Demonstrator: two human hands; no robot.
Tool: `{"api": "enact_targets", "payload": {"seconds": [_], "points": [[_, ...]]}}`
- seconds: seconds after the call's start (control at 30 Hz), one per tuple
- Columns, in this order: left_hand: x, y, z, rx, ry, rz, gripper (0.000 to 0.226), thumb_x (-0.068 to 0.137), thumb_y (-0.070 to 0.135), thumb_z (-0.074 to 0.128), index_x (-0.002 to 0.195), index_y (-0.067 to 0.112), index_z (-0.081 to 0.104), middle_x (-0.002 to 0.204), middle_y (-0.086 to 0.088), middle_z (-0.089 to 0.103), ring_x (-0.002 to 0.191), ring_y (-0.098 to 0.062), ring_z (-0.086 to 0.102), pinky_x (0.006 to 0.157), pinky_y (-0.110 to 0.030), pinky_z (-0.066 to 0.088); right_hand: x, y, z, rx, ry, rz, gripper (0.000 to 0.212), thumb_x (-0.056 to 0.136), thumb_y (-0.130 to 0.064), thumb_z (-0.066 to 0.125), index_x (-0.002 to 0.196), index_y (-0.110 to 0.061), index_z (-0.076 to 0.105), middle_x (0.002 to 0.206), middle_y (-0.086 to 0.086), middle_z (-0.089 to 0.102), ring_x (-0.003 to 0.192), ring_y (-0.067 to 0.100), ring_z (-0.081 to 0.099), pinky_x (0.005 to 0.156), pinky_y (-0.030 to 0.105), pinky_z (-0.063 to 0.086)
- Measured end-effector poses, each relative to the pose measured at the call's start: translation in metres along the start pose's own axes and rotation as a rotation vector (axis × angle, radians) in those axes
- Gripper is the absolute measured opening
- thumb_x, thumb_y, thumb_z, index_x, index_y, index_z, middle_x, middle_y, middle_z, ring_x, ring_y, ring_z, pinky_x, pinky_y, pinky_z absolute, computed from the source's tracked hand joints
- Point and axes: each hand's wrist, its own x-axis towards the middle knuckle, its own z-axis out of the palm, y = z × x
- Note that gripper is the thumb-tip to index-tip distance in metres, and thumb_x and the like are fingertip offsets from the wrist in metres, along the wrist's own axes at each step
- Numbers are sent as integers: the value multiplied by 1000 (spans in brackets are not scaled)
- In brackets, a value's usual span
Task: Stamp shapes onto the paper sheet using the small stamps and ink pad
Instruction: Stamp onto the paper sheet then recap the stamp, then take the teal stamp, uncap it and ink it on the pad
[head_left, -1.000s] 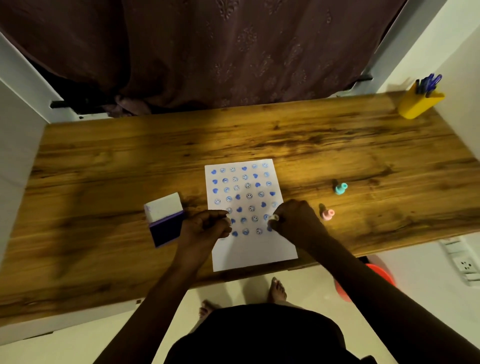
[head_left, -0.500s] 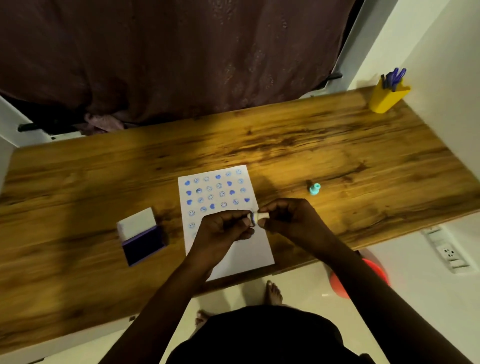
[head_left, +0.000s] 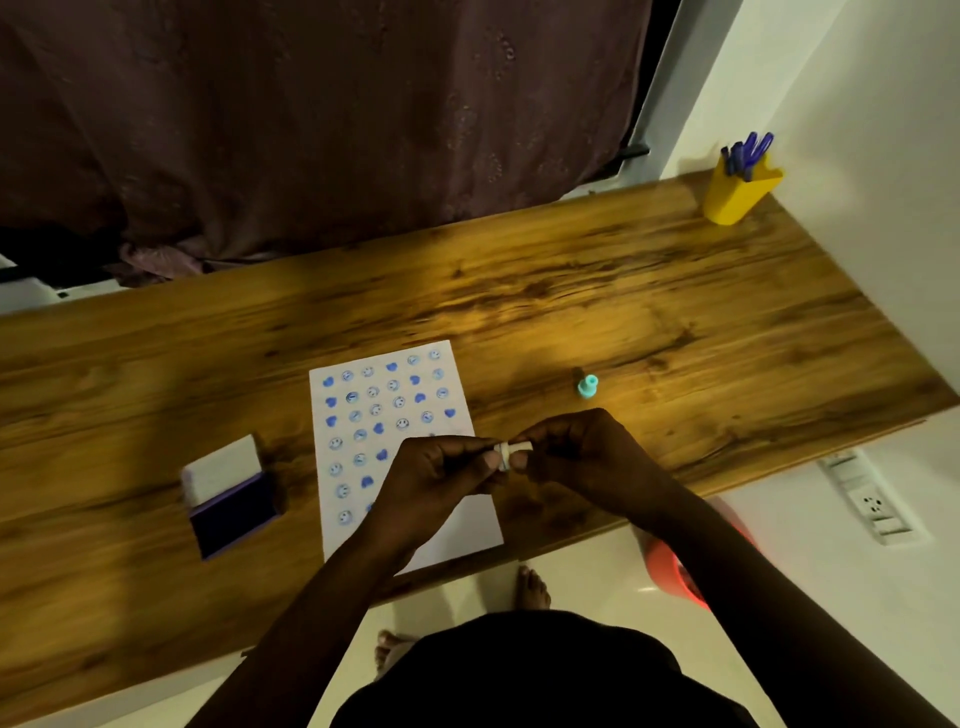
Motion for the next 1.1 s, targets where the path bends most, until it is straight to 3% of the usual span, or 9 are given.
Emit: {"api": "enact_targets", "payload": {"seconds": [0.1, 0.27, 0.33, 0.43, 0.53, 0.63, 0.7, 0.83, 1.1], "points": [[5, -6, 8, 85, 16, 22, 34, 95, 14, 72, 106, 46, 79, 103, 1, 82, 96, -23, 79, 91, -47, 63, -3, 1, -9, -27, -12, 58, 13, 93, -23, 73, 103, -15, 77, 87, -3, 80, 73, 8, 74, 63, 18, 57], [11, -8, 18, 279, 5, 136, 31, 87, 37, 79, 110, 57, 72, 108, 28, 77, 104, 4, 72, 83, -19, 60, -9, 5, -20, -71, 14, 126, 16, 94, -32, 71, 90, -17, 77, 80, 3, 78, 71, 16, 76, 64, 24, 60], [17, -12, 22, 252, -36, 99, 30, 86, 35, 79, 113, 47, 76, 112, 21, 78, 107, -1, 73, 93, -26, 60, -12, 5, -27, -88, 21, 120, 16, 93, -32, 73, 96, -17, 76, 83, 0, 78, 73, 15, 76, 64, 22, 59], [25, -18, 32, 235, -38, 67, 31, 86, 24, 80, 114, 38, 78, 113, 16, 80, 110, -4, 74, 99, -21, 56, -13, 1, -46, -179, 50, 97, 12, 89, -34, 78, 94, -24, 78, 81, -10, 77, 72, 6, 73, 64, 19, 54], [33, -22, 41, 136, 47, -17, 29, 85, 13, 82, 112, 24, 80, 106, 4, 82, 104, -14, 77, 97, -40, 61, -9, 4, -66, -454, 206, 60, 17, 83, -48, 78, 83, -31, 78, 73, -12, 74, 67, 4, 69, 59, 15, 47], [37, -23, 45, 150, 112, -49, 25, 85, 14, 81, 108, 23, 81, 102, 2, 83, 101, -17, 78, 96, -48, 60, -5, 17, -79, -690, 322, 62, 14, 84, -38, 77, 73, -33, 70, 61, -15, 66, 55, 0, 62, 51, 12, 39], [39, -24, 46, 165, 145, -57, 22, 87, 15, 81, 102, 30, 82, 99, 4, 83, 96, -16, 79, 94, -44, 62, -2, 29, -80, -806, 275, 91, 8, 85, -31, 75, 79, -28, 69, 67, -13, 66, 58, 1, 61, 56, 18, 41], [38, -27, 46, 167, 172, -68, 23, 89, 17, 78, 95, 39, 82, 99, 5, 83, 94, -16, 79, 90, -39, 63, 5, 49, -78, -983, 169, 172, 17, 86, -34, 70, 98, -23, 69, 99, 3, 72, 90, 22, 70, 67, 27, 47], [33, -31, 49, 160, 226, -99, 20, 89, 18, 78, 95, 37, 82, 94, 3, 83, 88, -18, 80, 90, -43, 63, 11, 57, -75, -1033, 50, 135, 21, 92, -30, 66, 107, -16, 67, 106, 7, 69, 99, 25, 66, 78, 32, 49]]}}
